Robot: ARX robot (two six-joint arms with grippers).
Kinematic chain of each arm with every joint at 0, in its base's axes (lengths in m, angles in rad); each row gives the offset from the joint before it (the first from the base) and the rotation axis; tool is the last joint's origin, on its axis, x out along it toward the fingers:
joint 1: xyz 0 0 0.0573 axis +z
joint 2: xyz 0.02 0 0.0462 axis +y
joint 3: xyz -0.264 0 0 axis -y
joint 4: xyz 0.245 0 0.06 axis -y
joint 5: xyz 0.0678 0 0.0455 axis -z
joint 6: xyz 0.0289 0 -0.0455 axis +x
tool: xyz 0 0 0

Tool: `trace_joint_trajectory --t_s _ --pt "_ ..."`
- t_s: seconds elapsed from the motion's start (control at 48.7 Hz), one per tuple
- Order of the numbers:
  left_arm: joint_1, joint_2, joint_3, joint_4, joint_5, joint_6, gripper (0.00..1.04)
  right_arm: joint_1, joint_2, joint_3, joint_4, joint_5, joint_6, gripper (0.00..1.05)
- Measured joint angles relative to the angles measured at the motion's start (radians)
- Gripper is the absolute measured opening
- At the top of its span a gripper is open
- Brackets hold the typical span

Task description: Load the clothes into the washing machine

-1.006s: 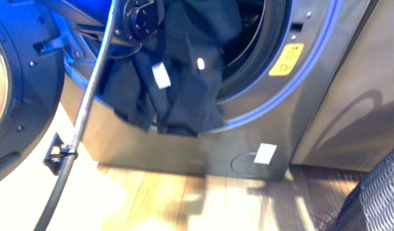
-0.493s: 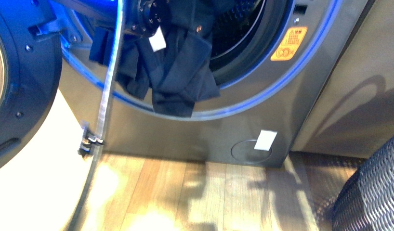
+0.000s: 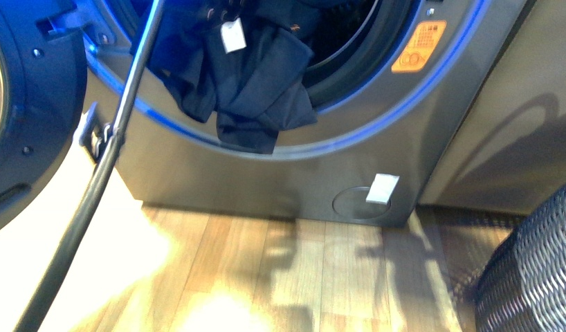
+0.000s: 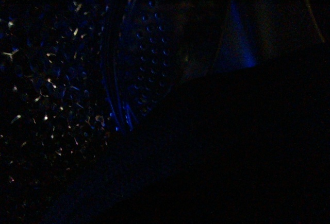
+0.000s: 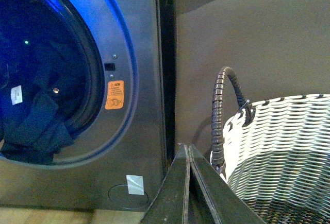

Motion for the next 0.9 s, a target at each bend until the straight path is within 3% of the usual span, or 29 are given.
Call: trace_joint_trajectory --t_s 0.349,0.616,0.801,0.903 --pt "0.023 0.085 0.032 -0.138 -0.002 -0.085 0.07 0.000 0.000 0.000 0.000 0.000 0.000 0.02" --pt "0.040 0.085 -0.002 -0.188 0.127 -0.115 0.07 0.000 0.000 0.000 0.000 0.000 0.000 0.02" --pt "0.036 0.080 -0.011 -0.263 0.248 -0.138 0.44 0.000 0.000 0.000 0.000 0.000 0.000 0.02" --pt "0.031 0.048 -0.079 -0.230 0.274 -0.138 0.58 0.000 0.000 0.000 0.000 0.000 0.000 0.02"
